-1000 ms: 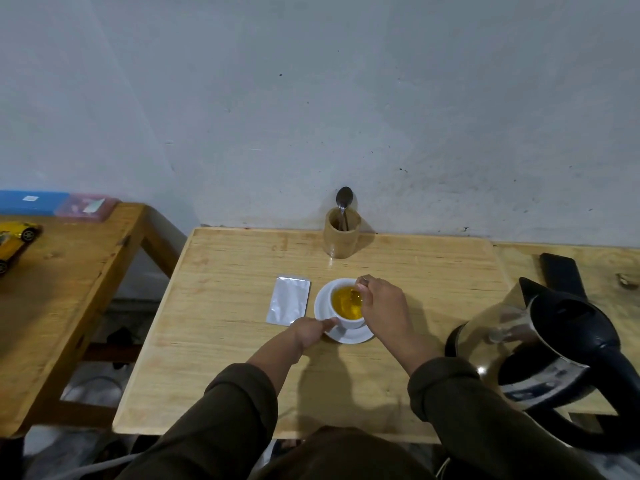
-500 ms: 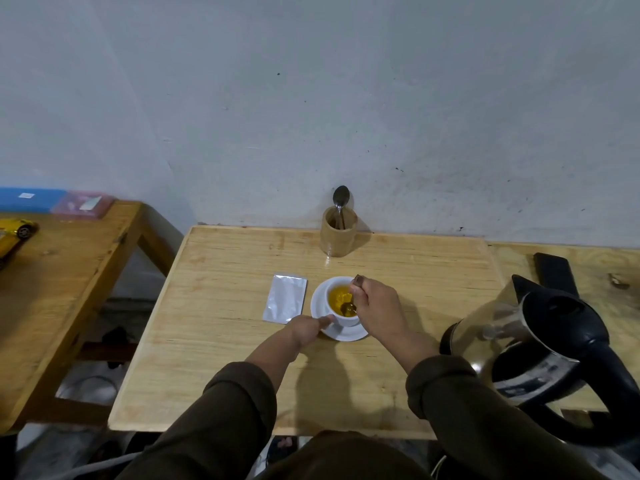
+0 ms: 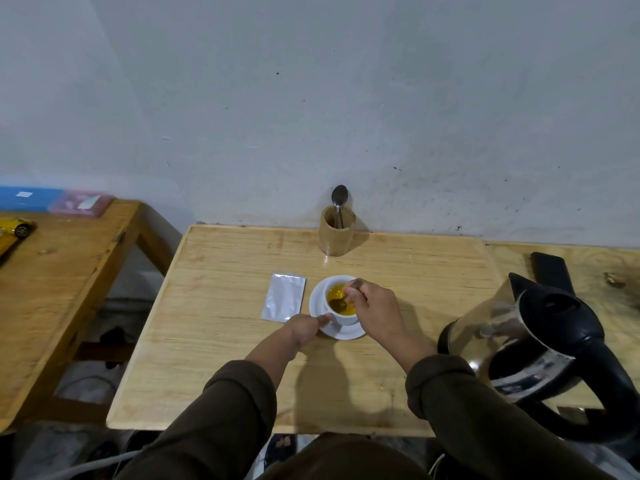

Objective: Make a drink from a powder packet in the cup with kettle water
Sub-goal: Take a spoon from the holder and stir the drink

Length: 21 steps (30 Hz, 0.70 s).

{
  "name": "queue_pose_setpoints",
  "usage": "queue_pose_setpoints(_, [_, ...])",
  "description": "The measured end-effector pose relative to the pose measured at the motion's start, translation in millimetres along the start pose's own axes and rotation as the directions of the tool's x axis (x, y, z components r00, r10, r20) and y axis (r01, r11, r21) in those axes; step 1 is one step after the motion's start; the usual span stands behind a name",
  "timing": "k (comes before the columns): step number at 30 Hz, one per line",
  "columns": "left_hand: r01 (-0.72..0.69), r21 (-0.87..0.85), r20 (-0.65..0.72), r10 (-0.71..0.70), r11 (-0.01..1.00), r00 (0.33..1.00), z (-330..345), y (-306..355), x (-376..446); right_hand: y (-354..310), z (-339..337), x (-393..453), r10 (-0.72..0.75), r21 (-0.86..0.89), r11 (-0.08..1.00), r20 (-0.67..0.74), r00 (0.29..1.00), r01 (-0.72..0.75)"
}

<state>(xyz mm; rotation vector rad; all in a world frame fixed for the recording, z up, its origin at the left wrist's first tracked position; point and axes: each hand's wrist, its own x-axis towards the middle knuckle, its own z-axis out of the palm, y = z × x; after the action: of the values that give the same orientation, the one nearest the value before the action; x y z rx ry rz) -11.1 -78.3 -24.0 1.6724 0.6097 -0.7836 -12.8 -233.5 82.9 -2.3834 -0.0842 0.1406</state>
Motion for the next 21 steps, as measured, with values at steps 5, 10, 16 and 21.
queue_pose_setpoints(5, [-0.005,-0.018,-0.019,0.005,1.000,1.000,0.7,0.3,2.4,1.9,-1.6,2.5,-0.016,-0.118,0.993,-0.027,1.000,0.013])
queue_pose_setpoints(10, [0.003,-0.025,-0.034,-0.004,1.000,0.999,2.1,2.3,0.6,6.2,-1.4,4.3,-0.023,-0.126,0.992,-0.046,0.999,0.017])
queue_pose_setpoints(16, [0.004,0.008,-0.023,-0.004,1.000,1.000,1.8,1.6,1.8,3.7,-1.0,1.2,-0.022,0.002,1.000,0.019,1.000,0.022])
queue_pose_setpoints(21, [-0.004,0.001,-0.021,0.004,1.000,1.000,1.3,-0.4,3.7,1.6,-3.9,3.8,-0.003,-0.003,1.000,0.028,1.000,0.003])
